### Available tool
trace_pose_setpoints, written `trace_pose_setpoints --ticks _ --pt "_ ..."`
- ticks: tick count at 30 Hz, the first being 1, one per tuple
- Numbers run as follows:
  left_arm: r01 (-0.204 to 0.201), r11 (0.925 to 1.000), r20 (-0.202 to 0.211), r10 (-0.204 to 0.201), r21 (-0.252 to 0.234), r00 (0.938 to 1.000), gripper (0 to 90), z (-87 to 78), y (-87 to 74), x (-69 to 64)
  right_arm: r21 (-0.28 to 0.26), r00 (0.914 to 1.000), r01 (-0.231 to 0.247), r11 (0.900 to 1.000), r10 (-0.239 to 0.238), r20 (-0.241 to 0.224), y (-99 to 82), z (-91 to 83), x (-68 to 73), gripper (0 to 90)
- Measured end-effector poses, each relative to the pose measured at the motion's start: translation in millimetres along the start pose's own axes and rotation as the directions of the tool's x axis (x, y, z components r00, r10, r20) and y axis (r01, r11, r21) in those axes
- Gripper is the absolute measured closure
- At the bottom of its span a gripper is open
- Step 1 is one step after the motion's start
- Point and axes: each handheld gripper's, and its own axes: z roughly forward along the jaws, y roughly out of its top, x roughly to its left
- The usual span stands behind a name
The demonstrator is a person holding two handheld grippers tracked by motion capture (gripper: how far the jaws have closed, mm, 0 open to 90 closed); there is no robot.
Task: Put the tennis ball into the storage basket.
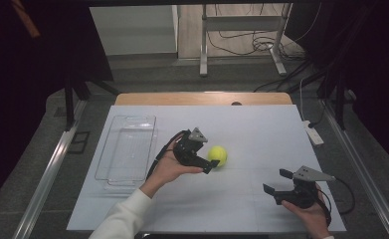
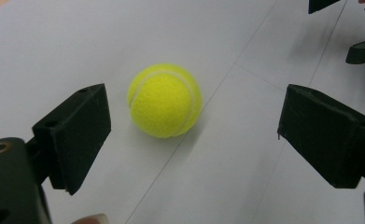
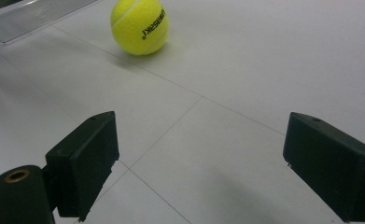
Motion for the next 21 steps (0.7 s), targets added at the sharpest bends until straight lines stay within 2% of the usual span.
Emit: trace_pose_setpoints --ticks 21 --pt "-0.006 0.9987 0.007 0.006 0.05 1.0 9.8 14.5 13.5 6.1 -0.003 1.0 -0.001 1.0 0.001 -0.002 0.0 -0.2 -0.6 10.6"
